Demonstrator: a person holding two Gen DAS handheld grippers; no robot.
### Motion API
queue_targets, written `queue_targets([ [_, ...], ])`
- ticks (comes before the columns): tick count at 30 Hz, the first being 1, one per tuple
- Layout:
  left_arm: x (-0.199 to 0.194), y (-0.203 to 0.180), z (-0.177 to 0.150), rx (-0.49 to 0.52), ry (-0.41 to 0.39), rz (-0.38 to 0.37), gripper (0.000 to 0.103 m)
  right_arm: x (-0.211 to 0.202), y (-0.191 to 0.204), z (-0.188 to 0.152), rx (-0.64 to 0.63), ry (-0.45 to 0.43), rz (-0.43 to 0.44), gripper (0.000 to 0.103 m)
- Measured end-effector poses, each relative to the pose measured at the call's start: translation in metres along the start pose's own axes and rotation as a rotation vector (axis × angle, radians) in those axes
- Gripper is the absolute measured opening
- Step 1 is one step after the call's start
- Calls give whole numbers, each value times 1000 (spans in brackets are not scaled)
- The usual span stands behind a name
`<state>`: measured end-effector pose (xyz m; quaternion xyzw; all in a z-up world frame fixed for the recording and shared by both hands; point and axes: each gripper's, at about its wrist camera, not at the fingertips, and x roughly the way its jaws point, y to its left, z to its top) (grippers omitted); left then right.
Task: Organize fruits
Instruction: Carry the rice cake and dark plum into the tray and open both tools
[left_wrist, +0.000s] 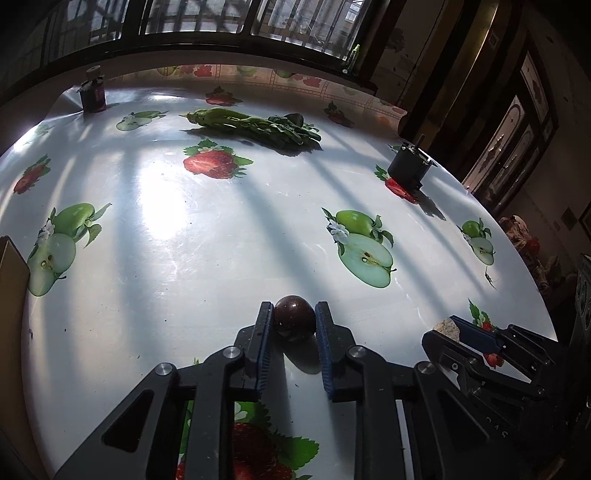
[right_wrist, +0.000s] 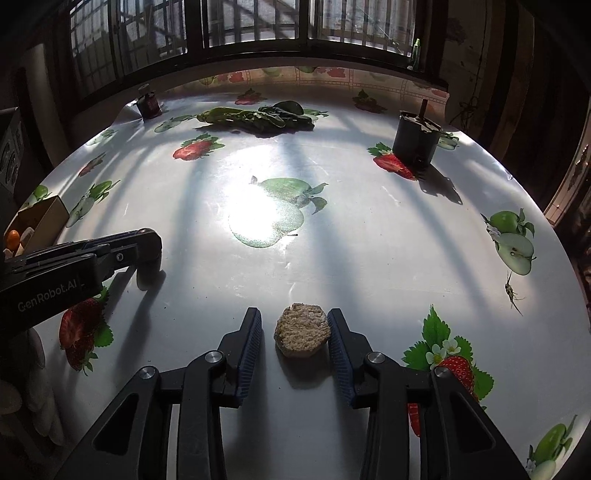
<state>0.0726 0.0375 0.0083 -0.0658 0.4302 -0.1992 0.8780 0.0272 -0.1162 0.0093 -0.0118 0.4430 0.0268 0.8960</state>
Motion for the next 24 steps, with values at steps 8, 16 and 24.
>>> queue_targets([
  [8,-10,-1,-1,-1,-22,21,21,-10,-14,3,94,-49,56,31],
  [16,-73,5,-1,-52,-130,22,21,-22,-12,4,104,-122,87,31],
  [24,-179,71,-43,-170,-202,173,21,-26,11,-1,49,-129,110,31],
])
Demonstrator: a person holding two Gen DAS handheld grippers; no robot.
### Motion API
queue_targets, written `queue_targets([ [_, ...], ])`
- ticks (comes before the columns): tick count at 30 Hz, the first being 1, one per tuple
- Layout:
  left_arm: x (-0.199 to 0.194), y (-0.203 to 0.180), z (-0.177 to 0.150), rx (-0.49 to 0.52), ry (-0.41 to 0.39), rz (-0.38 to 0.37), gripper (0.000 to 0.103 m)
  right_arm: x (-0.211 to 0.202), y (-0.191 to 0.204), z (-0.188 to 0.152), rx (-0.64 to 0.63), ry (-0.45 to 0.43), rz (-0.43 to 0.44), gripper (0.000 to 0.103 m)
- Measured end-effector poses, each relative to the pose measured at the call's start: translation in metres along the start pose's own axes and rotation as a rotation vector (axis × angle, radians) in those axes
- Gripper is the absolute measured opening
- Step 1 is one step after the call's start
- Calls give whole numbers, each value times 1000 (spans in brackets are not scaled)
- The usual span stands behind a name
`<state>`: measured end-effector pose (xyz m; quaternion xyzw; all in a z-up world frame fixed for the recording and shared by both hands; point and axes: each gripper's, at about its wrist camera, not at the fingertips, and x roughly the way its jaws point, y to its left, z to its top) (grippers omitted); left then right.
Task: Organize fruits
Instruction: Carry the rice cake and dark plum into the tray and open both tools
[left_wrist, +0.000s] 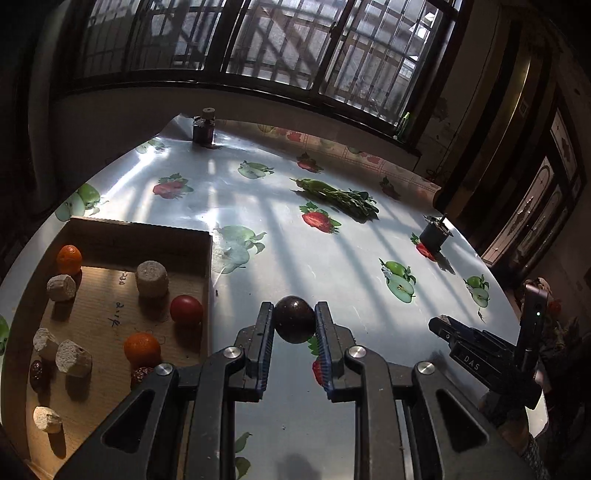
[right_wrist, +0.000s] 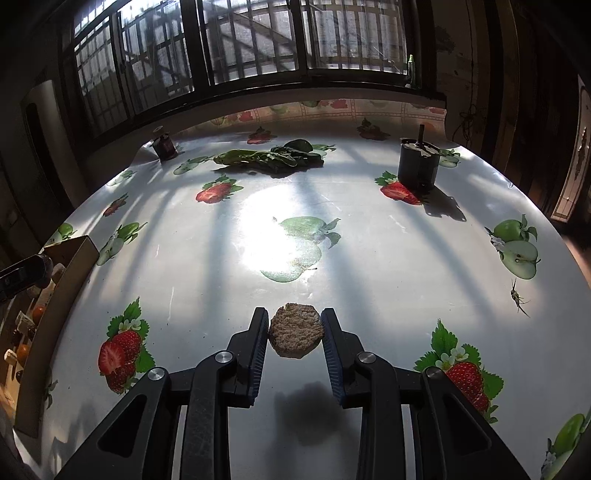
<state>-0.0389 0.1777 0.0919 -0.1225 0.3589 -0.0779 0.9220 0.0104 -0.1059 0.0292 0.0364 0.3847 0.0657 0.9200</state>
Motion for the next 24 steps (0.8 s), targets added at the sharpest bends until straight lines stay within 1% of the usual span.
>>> queue_targets([
  [3,-33,44,-10,-31,-15,118,21,-7,19,1,-32,0,16,31],
  [6,-51,82,-24,-75,-4,190,21,-23,50,1,-56,-4,89,31],
  [8,-55,103,-34,-98,17,230,21,-33,80,1,-83,-2,158,31],
  [12,-54,125,-52,-118,57,260,21,-47,149,-5,-169,23,301,32],
  [15,-51,128,-63,-84,83,290,21,-50,203,-21,-248,59,389,32],
  [16,-52,128,-65,-70,87,294,21,-50,218,-28,-275,68,406,32],
  [20,-51,129,-73,-51,101,282,21,-45,267,-52,-374,103,437,32],
  [24,-54,135,-76,-81,97,268,22,-38,293,-68,-443,127,427,32],
])
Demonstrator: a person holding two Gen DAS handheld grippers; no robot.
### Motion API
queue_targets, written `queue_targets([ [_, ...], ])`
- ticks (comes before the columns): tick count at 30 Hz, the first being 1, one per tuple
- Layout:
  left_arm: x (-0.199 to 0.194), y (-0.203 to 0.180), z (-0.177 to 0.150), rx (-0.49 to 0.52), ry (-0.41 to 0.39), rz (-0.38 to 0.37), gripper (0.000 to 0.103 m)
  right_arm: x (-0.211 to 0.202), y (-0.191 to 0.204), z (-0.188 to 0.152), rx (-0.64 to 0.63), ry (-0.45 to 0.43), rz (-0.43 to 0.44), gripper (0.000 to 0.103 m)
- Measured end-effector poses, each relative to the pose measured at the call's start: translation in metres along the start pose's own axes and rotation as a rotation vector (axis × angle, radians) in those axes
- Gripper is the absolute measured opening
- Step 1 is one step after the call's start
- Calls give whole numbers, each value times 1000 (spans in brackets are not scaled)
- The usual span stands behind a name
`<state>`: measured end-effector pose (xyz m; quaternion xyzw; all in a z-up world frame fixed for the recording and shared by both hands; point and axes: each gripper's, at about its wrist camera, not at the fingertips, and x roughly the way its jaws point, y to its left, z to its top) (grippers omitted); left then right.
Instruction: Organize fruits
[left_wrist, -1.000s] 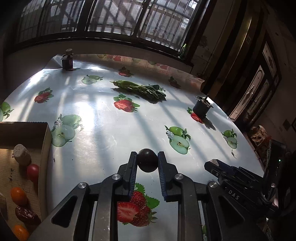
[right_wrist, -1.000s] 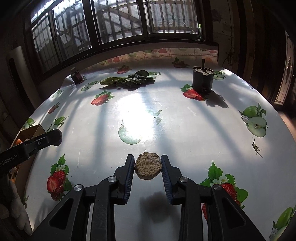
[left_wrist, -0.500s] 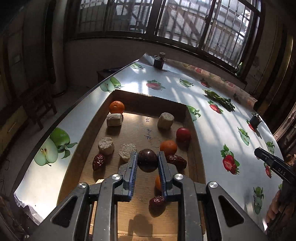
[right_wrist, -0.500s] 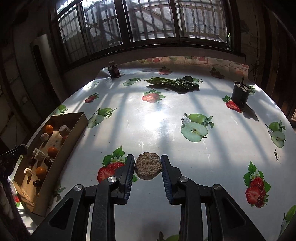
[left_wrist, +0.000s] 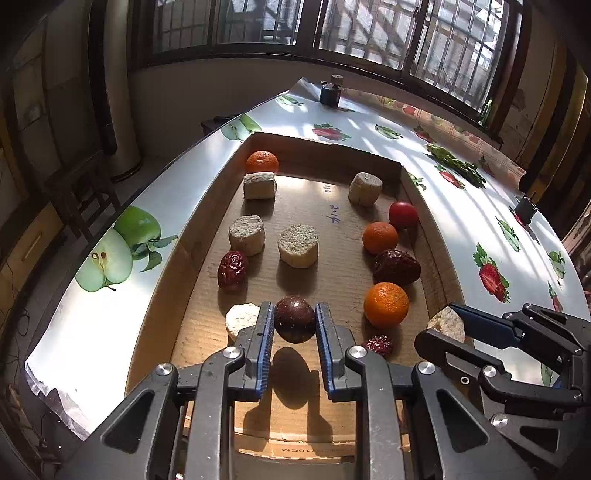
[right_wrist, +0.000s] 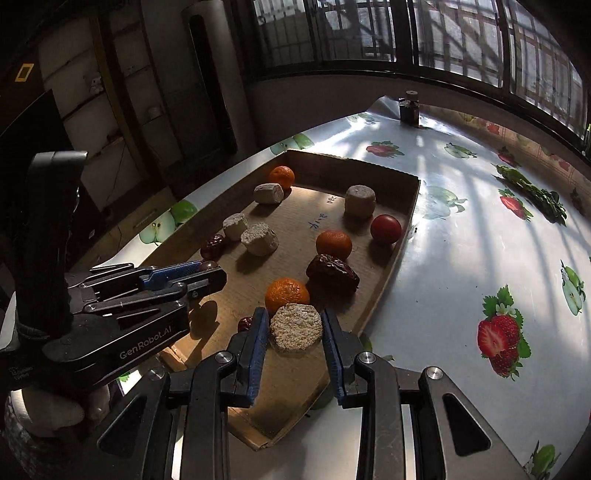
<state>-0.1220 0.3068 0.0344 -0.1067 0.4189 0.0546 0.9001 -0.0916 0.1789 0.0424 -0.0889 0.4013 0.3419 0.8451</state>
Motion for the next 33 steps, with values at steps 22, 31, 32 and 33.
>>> queue_targets([
  [22,-47,-9,13,-38,-180,235,80,-34,-17,-13,96,-71,-128,65],
  [31,-56,-33,14,6,-209,270,84,-52,-39,-25,155,-88,-192,70],
  [32,-57,-35,14,9,-207,268,84,-53,-40,-26,159,-89,-190,71],
  [33,-57,-37,14,13,-206,268,84,-53,-41,-27,161,-89,-190,72],
])
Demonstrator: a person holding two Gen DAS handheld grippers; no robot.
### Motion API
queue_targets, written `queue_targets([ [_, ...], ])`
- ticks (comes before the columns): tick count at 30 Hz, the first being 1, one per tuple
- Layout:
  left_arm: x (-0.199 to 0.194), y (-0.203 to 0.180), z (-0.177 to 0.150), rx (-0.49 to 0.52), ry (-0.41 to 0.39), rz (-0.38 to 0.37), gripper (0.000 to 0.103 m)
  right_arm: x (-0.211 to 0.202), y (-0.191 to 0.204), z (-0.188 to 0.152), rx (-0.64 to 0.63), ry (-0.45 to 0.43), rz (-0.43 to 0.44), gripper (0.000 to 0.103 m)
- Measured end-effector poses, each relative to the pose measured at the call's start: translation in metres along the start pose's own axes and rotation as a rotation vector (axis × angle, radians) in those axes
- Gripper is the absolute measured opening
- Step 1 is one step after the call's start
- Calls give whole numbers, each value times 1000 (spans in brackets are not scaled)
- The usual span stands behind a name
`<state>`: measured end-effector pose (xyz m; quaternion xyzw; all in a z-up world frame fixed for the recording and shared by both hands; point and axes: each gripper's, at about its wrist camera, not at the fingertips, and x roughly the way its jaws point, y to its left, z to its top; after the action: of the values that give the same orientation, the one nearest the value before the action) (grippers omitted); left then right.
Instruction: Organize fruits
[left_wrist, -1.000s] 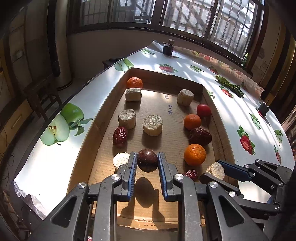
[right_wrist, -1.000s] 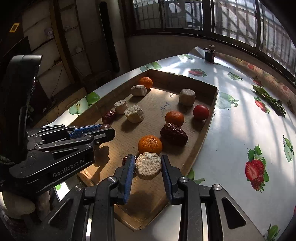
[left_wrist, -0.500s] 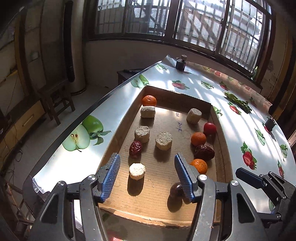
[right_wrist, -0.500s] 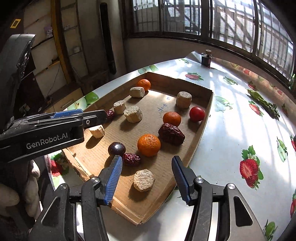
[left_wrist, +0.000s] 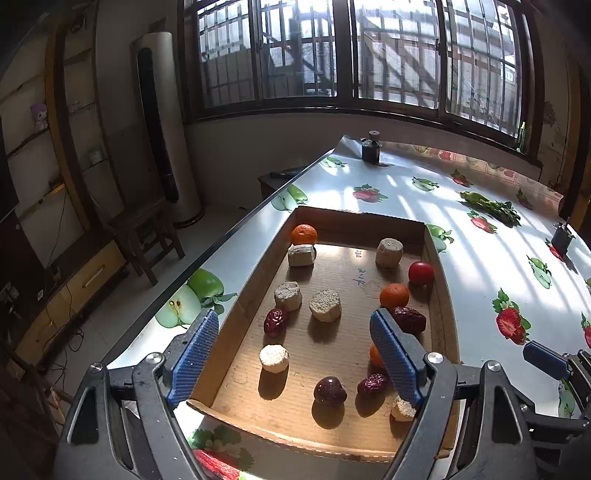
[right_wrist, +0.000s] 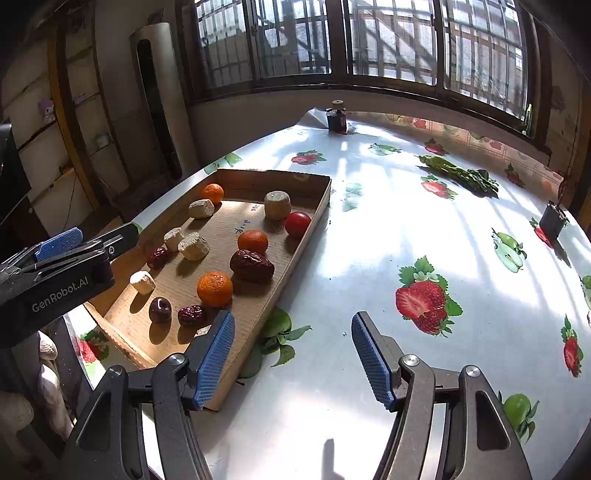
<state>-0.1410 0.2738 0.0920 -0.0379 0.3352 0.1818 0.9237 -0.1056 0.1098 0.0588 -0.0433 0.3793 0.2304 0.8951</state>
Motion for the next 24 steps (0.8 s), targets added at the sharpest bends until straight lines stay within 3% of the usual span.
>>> queue_targets([
  [6,-5,-8,0,10,-9,-11,84,-4,-4,-3,9,-6,-3,72],
  [10,-16,-12,0,-3,-69,-16,84,-6,-6,-4,11,-14,-8,74],
  [15,-44,-7,0,-61,-213,68,103,-9,-6,-4,6,-25,-9,74],
  [18,-51,-3,-3,-84,-252,111,103,-10,-4,-4,-3,-31,-11,74],
  [24,-41,-2,-3,-91,-183,31,103,-9,-3,-4,-4,-29,-11,76],
])
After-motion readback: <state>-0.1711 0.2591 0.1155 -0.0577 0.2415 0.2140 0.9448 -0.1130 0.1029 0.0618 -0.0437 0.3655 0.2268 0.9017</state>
